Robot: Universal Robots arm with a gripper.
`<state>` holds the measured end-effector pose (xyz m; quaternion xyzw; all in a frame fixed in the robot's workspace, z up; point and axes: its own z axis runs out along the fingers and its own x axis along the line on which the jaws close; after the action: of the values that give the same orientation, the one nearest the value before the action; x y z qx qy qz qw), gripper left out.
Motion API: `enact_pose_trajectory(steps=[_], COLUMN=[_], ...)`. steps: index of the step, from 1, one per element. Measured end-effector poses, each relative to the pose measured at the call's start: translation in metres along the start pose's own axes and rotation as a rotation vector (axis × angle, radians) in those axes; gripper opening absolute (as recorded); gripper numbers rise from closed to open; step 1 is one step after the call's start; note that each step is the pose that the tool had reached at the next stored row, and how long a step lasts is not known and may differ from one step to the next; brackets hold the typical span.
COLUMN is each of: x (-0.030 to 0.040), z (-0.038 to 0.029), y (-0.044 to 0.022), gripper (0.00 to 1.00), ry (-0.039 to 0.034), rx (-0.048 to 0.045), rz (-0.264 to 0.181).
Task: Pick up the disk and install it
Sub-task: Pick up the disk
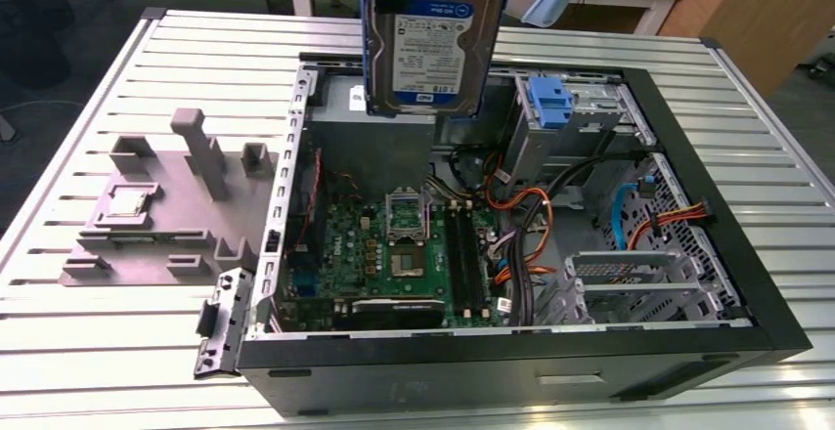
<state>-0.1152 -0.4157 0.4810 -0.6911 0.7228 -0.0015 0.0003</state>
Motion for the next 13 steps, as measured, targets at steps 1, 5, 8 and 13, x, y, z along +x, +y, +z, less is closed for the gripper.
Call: enact_pose_trajectory(steps=[1, 5, 8, 13], x=[0.0, 0.0005, 0.0027, 0.0068], z=[0.0, -0.0001, 0.0001, 0.0003], y=[-0.0001, -0.0003, -0.0005, -0.0008], gripper=[0.37, 0.37, 0.37, 0.37], ry=[0.001, 0.0031, 0.0035, 0.0047], rx=[0.0002, 0.0001, 0.0001, 0.0002], rz=[0.0, 0.003, 0.003, 0.004])
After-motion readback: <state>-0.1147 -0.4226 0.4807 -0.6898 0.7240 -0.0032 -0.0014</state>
